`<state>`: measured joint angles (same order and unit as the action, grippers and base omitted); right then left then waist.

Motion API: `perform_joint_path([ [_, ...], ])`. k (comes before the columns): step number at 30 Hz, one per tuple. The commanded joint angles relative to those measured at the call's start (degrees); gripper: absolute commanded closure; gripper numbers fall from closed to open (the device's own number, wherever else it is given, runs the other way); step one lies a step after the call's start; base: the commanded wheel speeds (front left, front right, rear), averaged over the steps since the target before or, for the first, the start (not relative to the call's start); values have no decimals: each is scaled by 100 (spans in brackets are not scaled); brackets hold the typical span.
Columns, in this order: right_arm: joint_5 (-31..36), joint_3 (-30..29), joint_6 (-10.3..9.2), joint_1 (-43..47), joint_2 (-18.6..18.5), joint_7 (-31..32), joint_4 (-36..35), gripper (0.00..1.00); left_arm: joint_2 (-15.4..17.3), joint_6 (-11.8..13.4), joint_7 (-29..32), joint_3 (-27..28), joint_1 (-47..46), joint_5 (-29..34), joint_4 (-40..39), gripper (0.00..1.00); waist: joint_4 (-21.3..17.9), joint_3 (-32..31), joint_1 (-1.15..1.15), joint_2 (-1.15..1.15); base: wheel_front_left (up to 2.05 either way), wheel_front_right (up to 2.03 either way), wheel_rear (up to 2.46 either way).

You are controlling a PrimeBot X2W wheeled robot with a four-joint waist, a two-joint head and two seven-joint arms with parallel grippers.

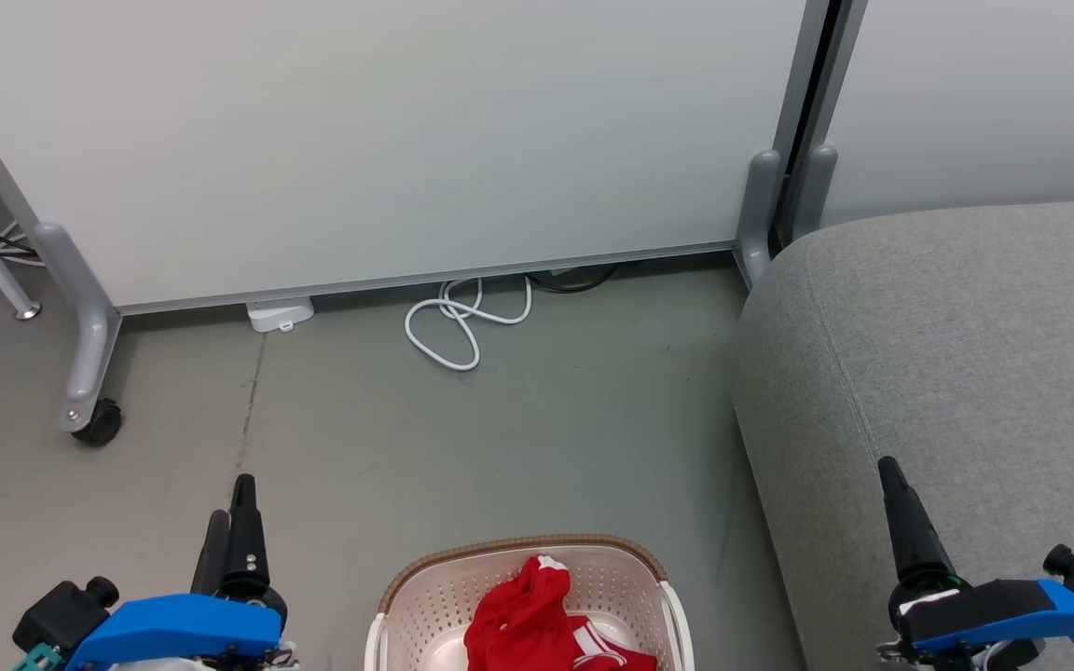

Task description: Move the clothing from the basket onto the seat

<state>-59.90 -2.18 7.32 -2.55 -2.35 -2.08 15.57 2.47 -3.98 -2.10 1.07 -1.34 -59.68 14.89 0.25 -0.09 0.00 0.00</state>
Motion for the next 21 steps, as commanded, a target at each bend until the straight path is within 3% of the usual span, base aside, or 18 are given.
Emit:
perform_joint_path([
  [1,270,27,12,-68,-36,-72,-83,0,62,31,-69,-40,-55,288,-98,0,3,0,0,0,0,0,0],
  [21,1873,118,16,-76,-47,-427,-132,0,157,134,-428,-307,-23,2021,-39,0,22,6,0,0,0,0,0],
])
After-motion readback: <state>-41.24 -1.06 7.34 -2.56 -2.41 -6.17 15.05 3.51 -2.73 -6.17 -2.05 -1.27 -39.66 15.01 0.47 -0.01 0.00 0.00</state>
